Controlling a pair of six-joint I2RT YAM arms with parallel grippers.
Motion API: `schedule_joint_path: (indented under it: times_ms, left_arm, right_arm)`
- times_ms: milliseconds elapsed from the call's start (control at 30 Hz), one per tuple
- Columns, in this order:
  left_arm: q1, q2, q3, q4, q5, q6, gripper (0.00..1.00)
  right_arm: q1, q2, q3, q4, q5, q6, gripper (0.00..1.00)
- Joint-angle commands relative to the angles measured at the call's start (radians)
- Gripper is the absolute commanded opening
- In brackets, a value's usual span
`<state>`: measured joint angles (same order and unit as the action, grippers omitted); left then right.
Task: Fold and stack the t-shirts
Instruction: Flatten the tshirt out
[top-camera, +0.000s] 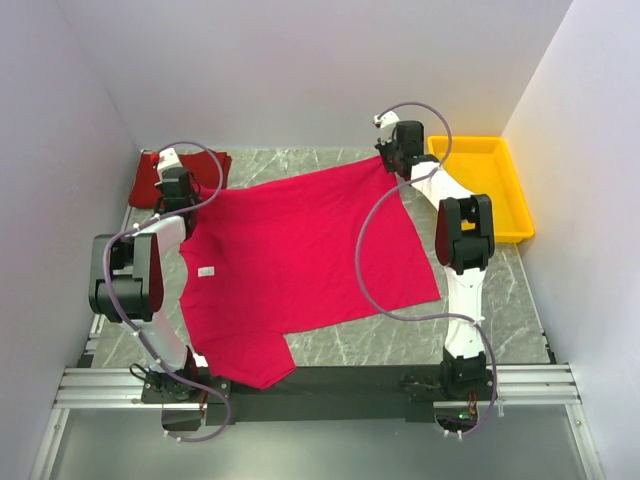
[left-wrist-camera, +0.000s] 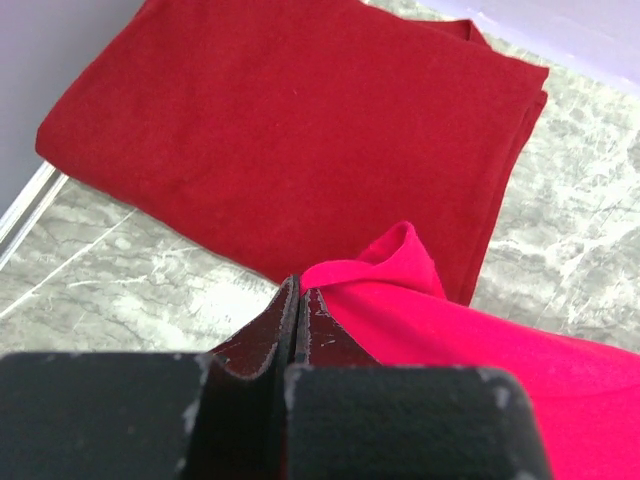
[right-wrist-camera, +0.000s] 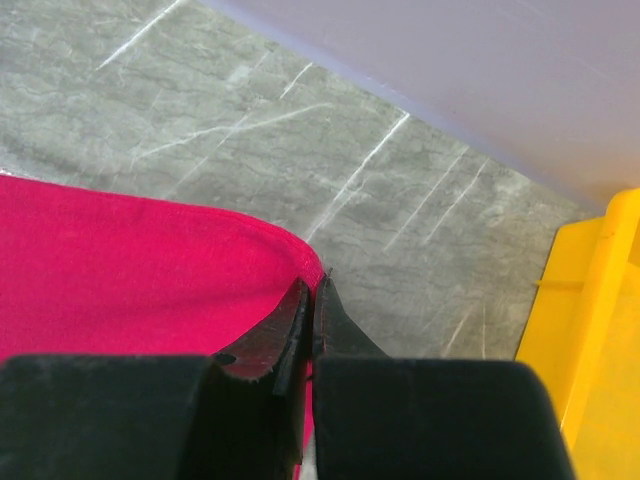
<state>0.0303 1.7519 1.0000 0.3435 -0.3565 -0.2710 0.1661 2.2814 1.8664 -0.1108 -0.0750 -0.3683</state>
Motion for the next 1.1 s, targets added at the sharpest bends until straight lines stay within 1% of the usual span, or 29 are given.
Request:
schedule_joint_path:
  times_ms: [0, 367, 1067]
  left_arm:
    - [0.005, 0.012, 0.045, 0.003, 0.030, 0.006, 0.01]
    - [0.005, 0.046, 0.095, -0.034, 0.086, -0.002, 0.01]
    - [0.008, 0.011, 0.065, -0.017, 0.114, 0.041, 0.01]
  right_arm:
    - [-0.017, -0.014, 0.028, 0.003, -0.032, 0.012, 0.00]
    - [-0.013, 0.043, 0.102, -0.041, -0.062, 0.025, 0.00]
    - [-0.033, 0.010, 0.068, -0.024, -0.091, 0.028, 0.00]
